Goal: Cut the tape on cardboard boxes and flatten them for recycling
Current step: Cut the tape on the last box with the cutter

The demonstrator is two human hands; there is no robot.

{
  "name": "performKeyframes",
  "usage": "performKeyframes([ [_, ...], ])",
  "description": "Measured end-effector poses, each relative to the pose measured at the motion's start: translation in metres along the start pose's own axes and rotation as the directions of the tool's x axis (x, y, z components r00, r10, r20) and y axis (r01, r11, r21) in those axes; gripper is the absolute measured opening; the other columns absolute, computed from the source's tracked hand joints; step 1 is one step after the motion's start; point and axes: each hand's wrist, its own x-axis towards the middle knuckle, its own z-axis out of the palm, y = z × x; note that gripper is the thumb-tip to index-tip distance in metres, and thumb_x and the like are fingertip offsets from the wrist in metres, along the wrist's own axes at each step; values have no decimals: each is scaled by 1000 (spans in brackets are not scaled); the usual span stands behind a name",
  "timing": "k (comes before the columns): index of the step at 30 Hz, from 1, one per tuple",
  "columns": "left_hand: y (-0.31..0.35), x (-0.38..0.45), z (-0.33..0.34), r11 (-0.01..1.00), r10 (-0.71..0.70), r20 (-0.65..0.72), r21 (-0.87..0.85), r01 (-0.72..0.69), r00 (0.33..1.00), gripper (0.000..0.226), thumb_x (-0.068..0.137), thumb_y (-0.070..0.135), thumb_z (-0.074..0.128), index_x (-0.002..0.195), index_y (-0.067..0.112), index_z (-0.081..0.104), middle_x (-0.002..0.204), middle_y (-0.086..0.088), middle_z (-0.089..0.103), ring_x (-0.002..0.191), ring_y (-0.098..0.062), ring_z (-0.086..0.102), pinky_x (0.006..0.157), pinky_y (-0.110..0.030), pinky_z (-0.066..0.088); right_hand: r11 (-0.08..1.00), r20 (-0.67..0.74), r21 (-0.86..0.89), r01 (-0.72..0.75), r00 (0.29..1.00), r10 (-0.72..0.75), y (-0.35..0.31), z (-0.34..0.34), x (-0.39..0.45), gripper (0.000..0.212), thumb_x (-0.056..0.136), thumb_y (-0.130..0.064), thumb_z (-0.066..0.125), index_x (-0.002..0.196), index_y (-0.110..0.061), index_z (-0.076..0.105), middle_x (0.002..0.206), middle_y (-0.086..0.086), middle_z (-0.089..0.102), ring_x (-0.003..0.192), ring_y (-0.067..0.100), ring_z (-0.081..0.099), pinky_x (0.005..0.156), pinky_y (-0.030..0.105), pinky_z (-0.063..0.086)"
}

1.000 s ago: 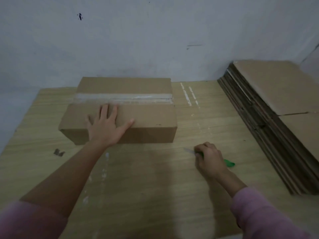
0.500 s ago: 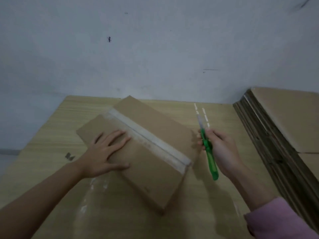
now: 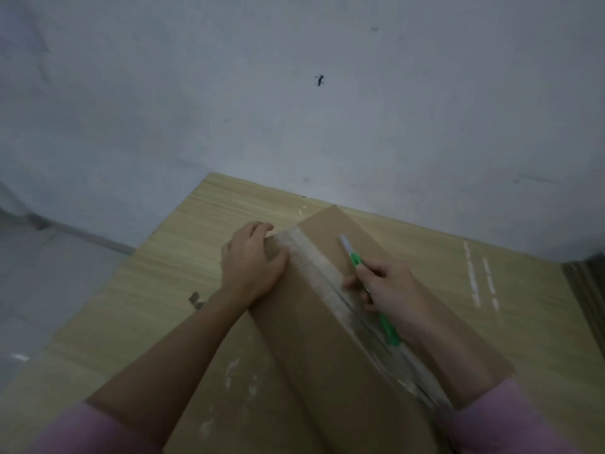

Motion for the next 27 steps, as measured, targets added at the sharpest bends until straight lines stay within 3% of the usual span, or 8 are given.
performKeyframes([
  [4,-6,13,-3,996,-57,155,80,45,986,52,89,57,48,134,30,48,132,6,55,118,-18,52,92,-31,41,971,104,-227,73,993,-50,-12,22,27,32,97,-7,43,73,-12,63,46,-13,53,43,1,43,48,15,34],
  [8,-9,17,-6,996,-68,135,73,58,989,53,86,61,49,134,37,47,133,12,54,120,-14,52,88,-26,39,832,214,-453,321,945,-247,-23,43,41,27,95,-5,41,76,-21,51,68,-9,52,59,-1,43,56,12,35],
  [11,-11,18,-3,997,-57,118,59,50,991,55,86,61,49,135,38,45,133,12,55,119,-13,52,87,-24,39,746,312,-510,428,901,-303,-27,52,45,30,97,-9,40,108,-24,62,77,-7,52,58,-4,39,57,12,36],
  [14,-11,16,0,998,-47,89,54,43,995,53,85,61,49,132,37,49,127,11,59,115,-14,55,83,-24,40,674,367,-578,460,884,-288,-28,50,49,38,97,-9,40,132,-14,52,89,0,59,58,-5,38,61,5,37],
  [18,-11,17,0,997,-56,86,51,52,995,51,85,62,49,130,38,50,125,12,60,113,-14,56,80,-25,40,650,419,-584,487,866,-273,-30,46,50,28,92,-2,42,96,-18,64,68,-11,49,58,0,45,57,13,32],
  [22,-10,17,-1,997,-58,114,50,53,992,48,86,61,49,129,39,51,124,12,61,112,-14,56,74,-24,34,602,451,-588,540,837,-310,-34,48,52,27,93,-3,41,90,-19,61,73,-8,50,60,0,43,60,6,34],
  [25,-9,16,-1,998,-57,115,42,53,992,48,85,61,49,127,39,52,122,12,62,111,-14,57,75,-24,37,582,432,-629,516,854,-291,-32,54,52,36,94,-7,39,126,-14,55,103,2,60,93,16,54,72,15,36],
  [27,-9,16,-1,998,-57,117,39,52,991,48,85,61,49,128,39,52,122,12,62,110,-14,57,74,-23,36,553,439,-654,517,854,-279,-29,59,53,46,92,-8,40,136,-15,48,121,8,59,111,27,52,88,27,40],
])
